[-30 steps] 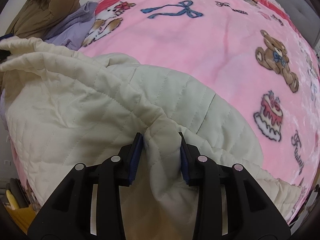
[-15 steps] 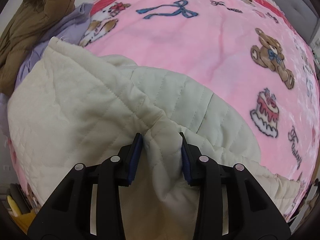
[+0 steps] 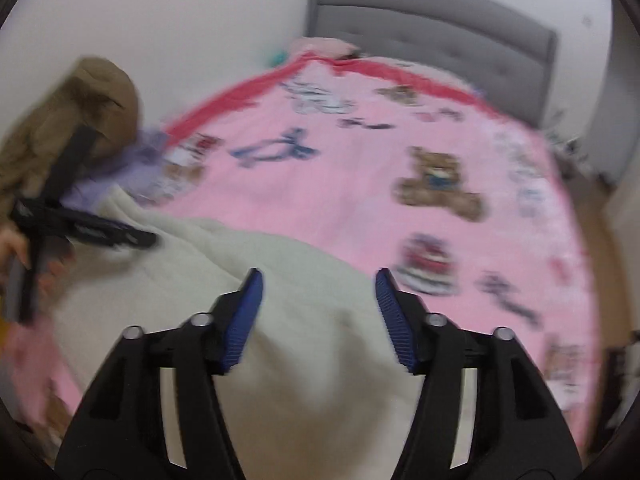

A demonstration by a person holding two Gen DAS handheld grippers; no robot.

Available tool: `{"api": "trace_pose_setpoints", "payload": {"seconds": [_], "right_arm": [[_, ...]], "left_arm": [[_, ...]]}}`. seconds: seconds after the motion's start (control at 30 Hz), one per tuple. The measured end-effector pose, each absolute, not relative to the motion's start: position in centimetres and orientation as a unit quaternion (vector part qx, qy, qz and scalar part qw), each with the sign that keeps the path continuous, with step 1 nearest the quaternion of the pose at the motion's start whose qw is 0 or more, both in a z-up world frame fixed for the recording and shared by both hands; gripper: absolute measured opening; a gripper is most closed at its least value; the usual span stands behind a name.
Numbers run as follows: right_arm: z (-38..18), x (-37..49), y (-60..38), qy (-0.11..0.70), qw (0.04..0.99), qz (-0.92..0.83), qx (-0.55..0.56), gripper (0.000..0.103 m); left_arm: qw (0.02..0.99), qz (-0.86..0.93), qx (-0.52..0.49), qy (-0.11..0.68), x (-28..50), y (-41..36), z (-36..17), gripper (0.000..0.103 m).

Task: Fold large clothes
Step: 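Open both grippers and release the folded jacket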

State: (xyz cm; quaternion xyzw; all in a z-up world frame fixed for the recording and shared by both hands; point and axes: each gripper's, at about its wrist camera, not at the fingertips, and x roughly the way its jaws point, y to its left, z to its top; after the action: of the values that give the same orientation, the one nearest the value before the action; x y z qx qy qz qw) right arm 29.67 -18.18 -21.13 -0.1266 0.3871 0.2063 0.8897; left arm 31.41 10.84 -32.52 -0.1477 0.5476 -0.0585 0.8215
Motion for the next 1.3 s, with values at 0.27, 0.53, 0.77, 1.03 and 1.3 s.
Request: {"api": "trace_pose_setpoints", "payload": {"seconds": [0.27, 0.53, 0.77, 1.03, 1.3], "right_arm": [[-24.3, 31.5, -26.6, 0.424, 0.891, 0.113, -0.116, 0.087], [-29.0, 33.5, -32.7, 0.533, 0.816, 0.206, 0.091, 0.084], [-29.5, 32.8, -30.4, 0.530, 0.806, 0.244, 0.095, 0.008], [-26.3, 26.7, -36.4, 0.506, 0.834, 0.181, 0.120, 0.006], [-33.7, 28.0, -35.5, 0.553, 0.819, 0.124, 0.087, 0.011]], "left_arm": [[0.821, -0.057, -0.134, 0.552, 31.3, 10.7, -32.4, 0.084], [0.822, -0.047, -0.126, 0.554, 31.3, 10.3, -32.7, 0.084], [0.825, -0.035, -0.125, 0.550, 31.0, 10.1, -32.7, 0.084], [0.826, -0.049, -0.094, 0.553, 30.5, 7.3, -31.9, 0.084], [0.825, -0.038, -0.071, 0.559, 31.7, 6.2, -32.7, 0.088]]}}
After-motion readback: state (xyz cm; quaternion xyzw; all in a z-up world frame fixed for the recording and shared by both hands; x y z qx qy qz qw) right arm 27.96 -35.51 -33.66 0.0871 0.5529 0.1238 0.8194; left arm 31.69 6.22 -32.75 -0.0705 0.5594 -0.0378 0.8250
